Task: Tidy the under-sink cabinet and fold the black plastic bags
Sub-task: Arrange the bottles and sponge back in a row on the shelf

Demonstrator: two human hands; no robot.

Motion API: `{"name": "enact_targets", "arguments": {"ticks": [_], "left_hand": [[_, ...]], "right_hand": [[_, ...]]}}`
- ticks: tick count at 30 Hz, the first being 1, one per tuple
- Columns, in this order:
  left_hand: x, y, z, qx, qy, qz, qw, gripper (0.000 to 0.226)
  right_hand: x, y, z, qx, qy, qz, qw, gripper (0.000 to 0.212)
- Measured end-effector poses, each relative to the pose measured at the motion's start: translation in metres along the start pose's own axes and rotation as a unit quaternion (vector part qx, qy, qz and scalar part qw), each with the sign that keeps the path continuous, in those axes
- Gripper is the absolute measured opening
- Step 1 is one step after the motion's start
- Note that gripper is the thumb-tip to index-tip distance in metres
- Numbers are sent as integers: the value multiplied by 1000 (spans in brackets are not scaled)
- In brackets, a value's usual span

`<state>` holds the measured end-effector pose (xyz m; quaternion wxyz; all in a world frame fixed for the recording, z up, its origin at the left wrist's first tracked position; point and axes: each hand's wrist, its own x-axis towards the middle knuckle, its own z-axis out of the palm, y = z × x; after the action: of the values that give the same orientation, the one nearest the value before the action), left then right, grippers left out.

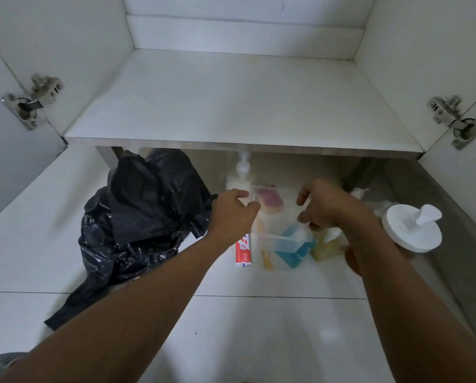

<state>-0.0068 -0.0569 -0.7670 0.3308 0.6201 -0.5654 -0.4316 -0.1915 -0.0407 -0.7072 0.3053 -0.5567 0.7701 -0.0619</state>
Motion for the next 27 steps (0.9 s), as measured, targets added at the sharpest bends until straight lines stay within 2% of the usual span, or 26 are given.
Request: {"name": "enact_targets", "arguments": {"ticks": [2, 4, 7, 10, 13, 16, 21, 27], "left_hand": [[-9, -14, -21, 29, 21, 1, 999, 30], [-16, -32, -40, 67, 29, -6, 997, 18], [-21, -64, -62, 116, 48, -26, 992, 20], [-21, -93, -73, 144, 43, -54, 987, 26], [-21, -107, -76, 186, 50, -73, 978, 18], [-21, -106, -79, 212, 58, -72, 973, 14], [-20, -104, -79, 265, 55, -53, 961, 17], [-21, -107, -76, 267, 35, -54, 962, 14]], "right_hand": [[-2, -16, 15, -14, -31, -22, 999, 20], [0, -29, 39, -25, -42, -55, 997, 15], [7, -40, 83, -55, -13, -109, 992, 14], [16, -43, 123, -37, 11, -103, 994, 18], [22, -43, 146, -25, -4, -96, 995, 27], [25, -43, 155, -30, -7, -107, 994, 34], [29, -42, 156, -11, -8, -113, 994, 26], [32, -36, 152, -25, -30, -118, 992, 24]]}}
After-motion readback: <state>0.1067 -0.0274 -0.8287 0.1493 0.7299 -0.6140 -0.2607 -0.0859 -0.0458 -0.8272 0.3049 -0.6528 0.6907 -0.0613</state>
